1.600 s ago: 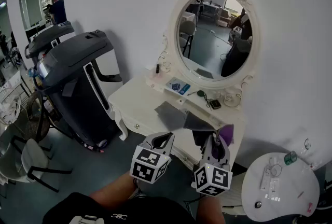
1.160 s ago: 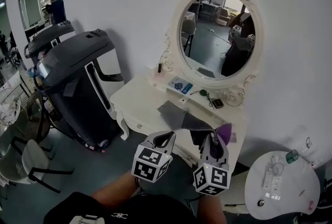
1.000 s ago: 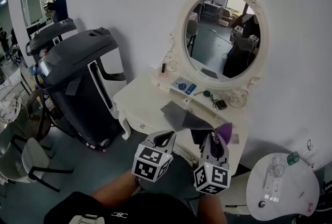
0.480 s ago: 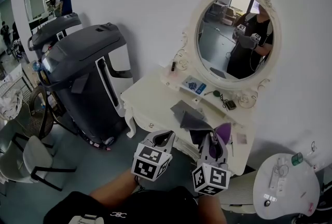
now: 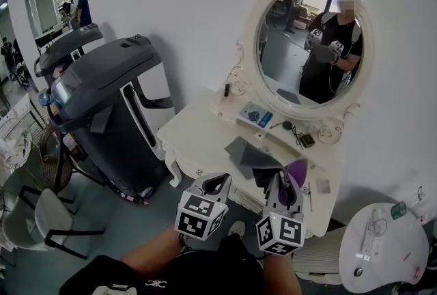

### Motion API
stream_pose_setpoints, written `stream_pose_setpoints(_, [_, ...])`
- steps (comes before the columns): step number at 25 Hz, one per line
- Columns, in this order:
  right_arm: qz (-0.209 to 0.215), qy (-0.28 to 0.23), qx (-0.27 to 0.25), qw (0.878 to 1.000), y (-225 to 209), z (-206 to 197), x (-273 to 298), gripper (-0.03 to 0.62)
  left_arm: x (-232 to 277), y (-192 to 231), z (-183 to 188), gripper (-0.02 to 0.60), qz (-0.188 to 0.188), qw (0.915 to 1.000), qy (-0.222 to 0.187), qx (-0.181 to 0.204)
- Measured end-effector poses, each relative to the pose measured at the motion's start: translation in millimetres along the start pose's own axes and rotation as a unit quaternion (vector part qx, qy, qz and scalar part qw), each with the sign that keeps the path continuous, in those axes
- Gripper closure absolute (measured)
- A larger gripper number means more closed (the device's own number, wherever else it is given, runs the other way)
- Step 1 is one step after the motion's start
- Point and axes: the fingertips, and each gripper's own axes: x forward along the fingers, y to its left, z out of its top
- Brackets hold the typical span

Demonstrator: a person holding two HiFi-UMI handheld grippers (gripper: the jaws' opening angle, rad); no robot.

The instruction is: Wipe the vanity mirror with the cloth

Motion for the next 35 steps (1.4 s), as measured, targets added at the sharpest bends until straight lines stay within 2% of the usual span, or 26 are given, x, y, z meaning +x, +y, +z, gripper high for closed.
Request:
stream_pose_setpoints(6, [0.002, -0.019, 0.012, 1.000, -32.1, 12.7, 57.7, 0.545, 55.9, 12.3, 29.5, 0.577, 0.006, 0.9998, -0.004, 0.017])
stream_pose_setpoints(12, [0.010, -0.018, 0.020, 1.000, -67.5, 17.2, 114.0, 0.545, 111.1, 19.5, 64.0, 0.577, 0.017, 0.9994, -0.015, 0.026])
stream_pose_setpoints(17, [0.028, -0.009, 0.022, 0.999, -87.1, 14.5, 154.1, 0.545, 150.7, 32.4, 70.3, 0.577, 0.037, 0.9992, -0.009, 0.006])
stream_pose_setpoints(27, [0.060, 0.000, 0.039, 0.997, -120.2, 15.0, 213.8, 0.545, 213.1, 39.3, 90.2, 0.577, 0.064, 0.9979, 0.008, 0.007])
stream_pose_setpoints(31, [0.054, 0.002, 0.042, 0.998, -135.9, 12.7, 222.5, 0.546, 233.3, 34.1, 93.7, 0.577, 0.056, 0.9982, 0.017, 0.012])
stream_pose_setpoints(35, [0.025, -0.001, 0.039, 0.999, -155.9, 9.3, 227.2, 0.545, 255.8, 26.5, 99.2, 0.577, 0.029, 0.9991, 0.017, 0.026])
